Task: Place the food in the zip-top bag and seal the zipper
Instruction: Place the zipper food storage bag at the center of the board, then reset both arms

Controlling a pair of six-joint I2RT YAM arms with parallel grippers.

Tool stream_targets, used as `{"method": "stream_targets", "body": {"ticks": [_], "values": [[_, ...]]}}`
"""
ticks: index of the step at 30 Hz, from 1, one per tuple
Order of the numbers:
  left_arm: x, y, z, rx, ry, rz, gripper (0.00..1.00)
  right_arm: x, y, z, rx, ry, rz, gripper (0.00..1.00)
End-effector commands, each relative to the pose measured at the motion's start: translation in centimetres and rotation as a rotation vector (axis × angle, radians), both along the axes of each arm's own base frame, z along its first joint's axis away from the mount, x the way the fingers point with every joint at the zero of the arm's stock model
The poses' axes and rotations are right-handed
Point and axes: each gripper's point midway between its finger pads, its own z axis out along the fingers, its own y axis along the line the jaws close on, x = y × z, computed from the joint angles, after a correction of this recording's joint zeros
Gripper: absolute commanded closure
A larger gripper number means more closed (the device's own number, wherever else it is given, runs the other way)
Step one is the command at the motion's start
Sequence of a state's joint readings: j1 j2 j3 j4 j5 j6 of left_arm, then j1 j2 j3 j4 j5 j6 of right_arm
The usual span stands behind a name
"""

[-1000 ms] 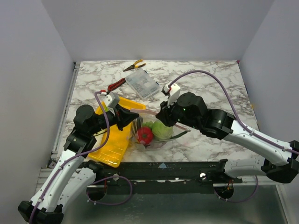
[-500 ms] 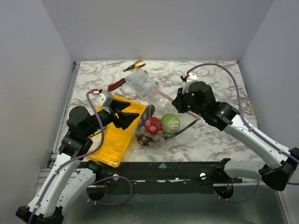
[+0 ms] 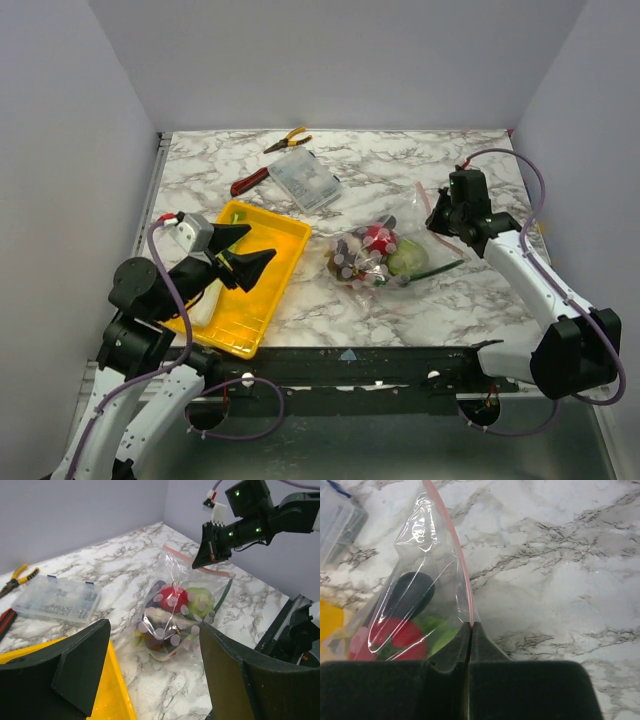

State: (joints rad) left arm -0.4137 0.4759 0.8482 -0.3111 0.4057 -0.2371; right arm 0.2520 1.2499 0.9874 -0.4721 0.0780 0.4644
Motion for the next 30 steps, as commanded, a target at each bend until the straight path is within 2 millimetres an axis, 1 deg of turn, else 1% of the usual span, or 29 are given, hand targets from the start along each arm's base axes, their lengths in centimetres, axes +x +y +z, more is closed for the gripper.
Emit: {"method": "stream_targets", "body": {"ticks": [1, 2, 3, 4, 6, 7, 10, 12, 14, 15, 16, 20, 22, 25, 28, 30], "values": [[-1.3, 2.4, 2.3, 0.006, -0.082, 0.096, 0.26, 0.8, -2.2, -1.5, -0.069, 0.011, -0.112, 1.0], [-1.4, 2.7, 2.5, 0.009, -0.093, 0.108, 0.26, 0.8, -2.4, -1.8, -0.08, 0.016, -0.12, 0.99], [-1.6, 3.1, 2.9, 0.008, -0.105, 0.122, 0.26, 0.7, -2.5, -1.9, -0.086, 0.017, -0.121, 0.96], [-1.7, 3.4, 3.1, 0.009, -0.113, 0.138, 0.26, 0.7, -2.6, -1.9, -0.093, 0.016, -0.12, 0.9], [-1.9, 4.0, 3.6, 0.012, -0.127, 0.163, 0.26, 0.7, -3.0, -1.5, -0.114, 0.013, -0.121, 0.75], [-1.9, 4.2, 3.8, 0.014, -0.131, 0.175, 0.26, 0.5, -3.2, -1.2, -0.126, 0.014, -0.118, 0.68], [-2.0, 5.0, 4.9, 0.015, -0.165, 0.212, 0.25, 0.2, -3.2, 0.9, -0.137, -0.007, -0.091, 0.53], [-2.2, 5.8, 6.3, -0.009, -0.196, 0.254, 0.24, -0.2, -2.9, 3.2, -0.13, -0.043, -0.057, 0.44], [-2.6, 6.3, 7.7, -0.037, -0.235, 0.27, 0.23, -1.0, -2.6, 6.2, -0.112, -0.109, -0.016, 0.37], [-2.9, 6.4, 8.3, -0.048, -0.252, 0.272, 0.22, -1.5, -2.4, 8.3, -0.097, -0.161, 0.003, 0.34], [-3.2, 6.6, 9.1, -0.062, -0.273, 0.276, 0.22, -2.0, -2.3, 10.0, -0.085, -0.202, 0.021, 0.3], [-4.3, 7.6, 11.2, -0.109, -0.335, 0.302, 0.21, -5.1, -3.1, 17.6, -0.056, -0.41, 0.022, 0.2], [-4.9, 8.3, 12.0, -0.139, -0.366, 0.331, 0.19, -6.9, -3.8, 20.6, -0.048, -0.509, 0.006, 0.13], [-5.7, 9.9, 13.2, -0.186, -0.415, 0.394, 0.14, -9.4, -4.9, 24.2, -0.038, -0.638, -0.02, 0.02], [-6.4, 11.5, 14.1, -0.23, -0.446, 0.46, 0.1, -11.8, -5.8, 27.0, -0.021, -0.746, -0.04, 0.0], [-6.9, 12.4, 14.5, -0.257, -0.46, 0.495, 0.08, -13.3, -5.8, 28.4, -0.016, -0.814, -0.021, 0.0]]}}
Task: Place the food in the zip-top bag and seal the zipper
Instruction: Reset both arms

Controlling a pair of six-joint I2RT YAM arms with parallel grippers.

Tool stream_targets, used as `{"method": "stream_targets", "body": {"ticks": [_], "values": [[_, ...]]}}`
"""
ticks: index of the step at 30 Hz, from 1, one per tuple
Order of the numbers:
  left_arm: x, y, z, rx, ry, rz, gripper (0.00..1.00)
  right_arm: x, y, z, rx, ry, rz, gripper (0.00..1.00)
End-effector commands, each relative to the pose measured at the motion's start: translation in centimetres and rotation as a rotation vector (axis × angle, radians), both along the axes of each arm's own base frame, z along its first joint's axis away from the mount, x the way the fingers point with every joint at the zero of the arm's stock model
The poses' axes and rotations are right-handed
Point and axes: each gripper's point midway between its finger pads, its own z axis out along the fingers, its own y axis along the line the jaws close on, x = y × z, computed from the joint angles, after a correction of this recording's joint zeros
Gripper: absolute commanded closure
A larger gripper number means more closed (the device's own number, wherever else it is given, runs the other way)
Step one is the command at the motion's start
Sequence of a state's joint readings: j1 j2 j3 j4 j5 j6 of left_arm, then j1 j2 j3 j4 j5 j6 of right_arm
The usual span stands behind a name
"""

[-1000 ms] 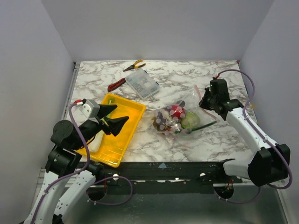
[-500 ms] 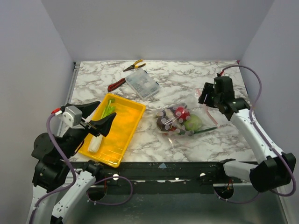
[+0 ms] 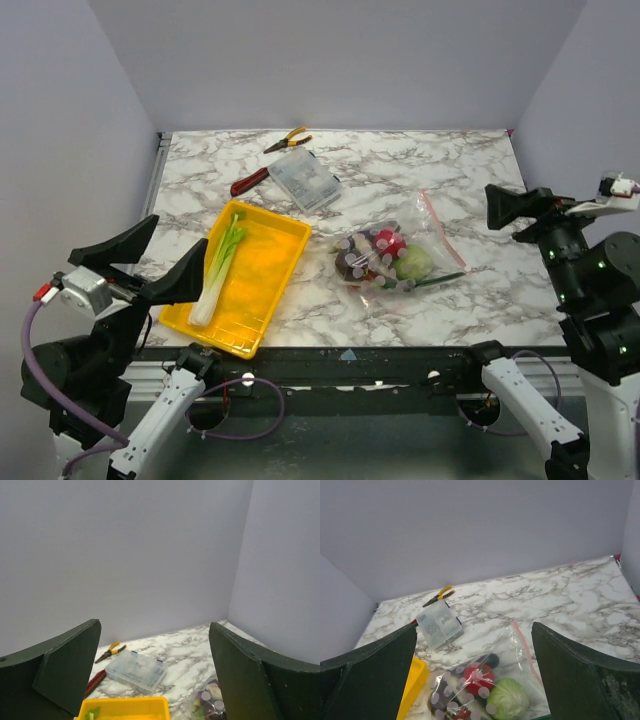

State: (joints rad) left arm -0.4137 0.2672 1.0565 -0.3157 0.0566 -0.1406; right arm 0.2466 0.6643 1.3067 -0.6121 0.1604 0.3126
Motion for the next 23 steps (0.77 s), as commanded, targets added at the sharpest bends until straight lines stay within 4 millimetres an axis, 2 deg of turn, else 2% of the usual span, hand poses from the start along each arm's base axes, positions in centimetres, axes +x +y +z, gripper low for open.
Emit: {"method": "stream_targets", "body": {"ticks": [1, 6, 9, 15, 23], "values": [[-1.4, 3.4, 2.3, -0.106, -0.08, 0.129, 0.07, -2.3, -0.7, 1.4, -0.033, -0.087, -0.001, 0.0], [-2.3, 4.8, 2.8, -0.138, -0.101, 0.173, 0.02, -5.4, -2.6, 3.6, 0.02, -0.216, -0.066, 0.0], [-2.5, 5.2, 2.9, -0.141, -0.102, 0.187, 0.01, -6.4, -3.8, 4.2, 0.044, -0.246, -0.12, 0.0], [-2.3, 4.9, 2.9, -0.14, -0.102, 0.177, 0.01, -6.5, -5.4, 4.0, 0.065, -0.226, -0.207, 0.0], [-2.1, 4.9, 2.3, -0.125, -0.105, 0.184, 0.01, -6.3, -4.9, 3.6, 0.057, -0.227, -0.183, 0.0]]}}
